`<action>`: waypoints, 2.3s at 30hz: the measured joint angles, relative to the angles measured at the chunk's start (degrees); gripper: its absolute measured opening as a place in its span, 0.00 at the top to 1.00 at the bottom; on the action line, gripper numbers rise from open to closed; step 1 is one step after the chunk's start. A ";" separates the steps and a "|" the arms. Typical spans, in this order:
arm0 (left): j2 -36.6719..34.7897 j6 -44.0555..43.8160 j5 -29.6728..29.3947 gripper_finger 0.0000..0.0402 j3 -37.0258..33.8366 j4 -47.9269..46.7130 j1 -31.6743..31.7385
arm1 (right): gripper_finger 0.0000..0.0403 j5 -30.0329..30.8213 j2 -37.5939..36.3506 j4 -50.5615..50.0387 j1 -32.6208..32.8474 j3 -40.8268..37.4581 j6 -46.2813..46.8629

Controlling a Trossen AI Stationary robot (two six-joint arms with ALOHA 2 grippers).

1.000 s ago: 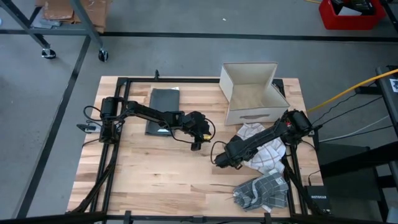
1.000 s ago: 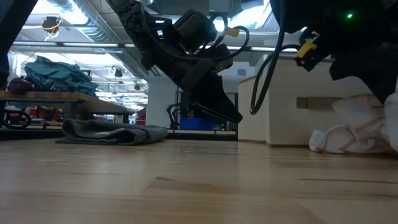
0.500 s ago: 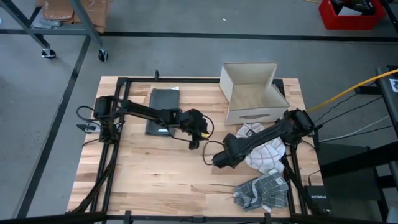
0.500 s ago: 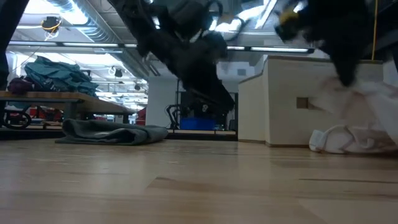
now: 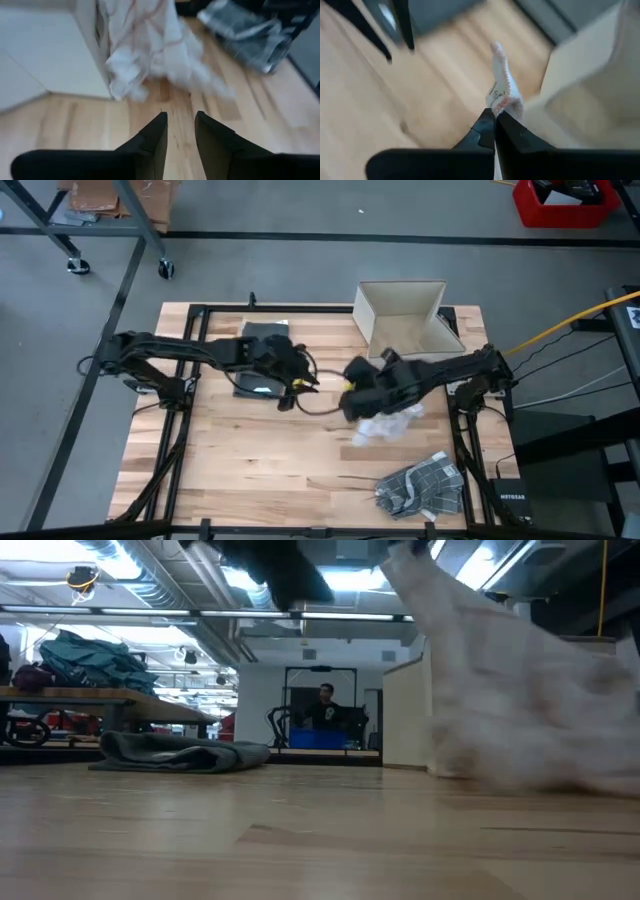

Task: Fold towel
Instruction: Fold the white kitchen towel

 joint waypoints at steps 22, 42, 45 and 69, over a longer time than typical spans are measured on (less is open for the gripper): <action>-25.06 13.43 -1.28 0.78 0.00 -0.31 0.17 | 0.99 8.06 -9.64 19.83 -0.07 18.09 -37.27; -13.20 -4.19 -1.41 0.77 -0.02 -1.35 -2.62 | 0.99 6.95 -10.17 27.24 -0.16 18.11 -38.99; -9.47 -7.31 -1.35 0.71 -0.02 -1.19 -4.02 | 0.99 8.44 -9.38 27.71 -0.16 18.15 -40.04; 11.05 -16.62 -7.51 0.47 -0.07 5.88 -8.68 | 0.99 7.35 -8.22 36.41 -0.16 18.11 -44.57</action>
